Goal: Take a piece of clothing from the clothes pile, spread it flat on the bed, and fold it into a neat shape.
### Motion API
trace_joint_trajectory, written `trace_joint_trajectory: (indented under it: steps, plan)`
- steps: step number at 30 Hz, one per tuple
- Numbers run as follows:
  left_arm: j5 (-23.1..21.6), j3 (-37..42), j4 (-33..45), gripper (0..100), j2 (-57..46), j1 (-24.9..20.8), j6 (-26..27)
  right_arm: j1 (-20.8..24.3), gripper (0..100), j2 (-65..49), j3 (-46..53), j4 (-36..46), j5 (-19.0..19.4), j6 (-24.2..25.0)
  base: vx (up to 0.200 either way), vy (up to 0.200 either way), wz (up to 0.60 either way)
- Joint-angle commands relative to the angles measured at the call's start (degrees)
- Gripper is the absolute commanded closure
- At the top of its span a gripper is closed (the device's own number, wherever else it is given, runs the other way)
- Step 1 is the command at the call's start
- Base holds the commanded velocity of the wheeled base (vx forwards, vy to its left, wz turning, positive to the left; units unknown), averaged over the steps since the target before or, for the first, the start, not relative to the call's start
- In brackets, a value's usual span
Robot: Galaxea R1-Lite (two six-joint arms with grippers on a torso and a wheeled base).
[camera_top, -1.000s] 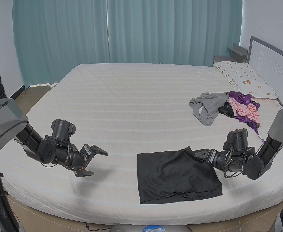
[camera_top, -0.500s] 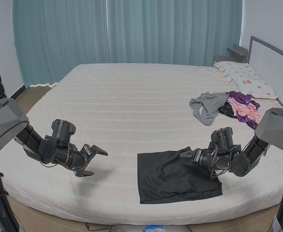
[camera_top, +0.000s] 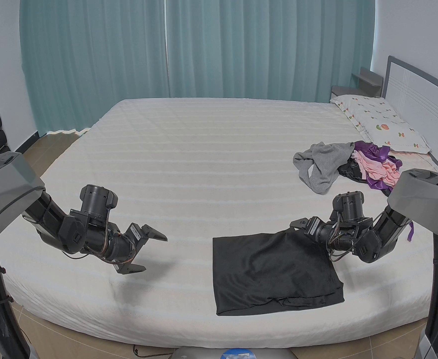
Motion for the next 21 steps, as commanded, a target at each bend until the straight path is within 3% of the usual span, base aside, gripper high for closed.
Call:
trace_joint_trajectory:
  steps: [1, 11, 17, 21]
  plan:
    - [0.0, 0.0, 0.0, 0, 0.1, 0.0, 0.0, -1.8, 0, 1.2, 0.0, -0.6, 0.1, 0.2, 0.0, 0.0, 0.0]
    - [-0.5, -0.4, 0.0, 0, -0.3, 0.4, -0.4, -6.3, 0, -0.8, 0.5, -1.2, 0.8, 3.3, 0.0, 0.0, 0.0]
    - [-0.3, -0.7, 0.2, 0, -0.4, 0.1, -0.9, -6.4, 0, -1.6, 1.1, -2.2, 1.9, 3.3, 0.0, 0.0, 0.0]
    - [-0.3, -0.8, 0.2, 0, -0.4, 0.0, -1.3, -6.3, 0, -0.8, 1.1, -5.7, 2.9, 3.1, 0.0, -0.2, 0.0]
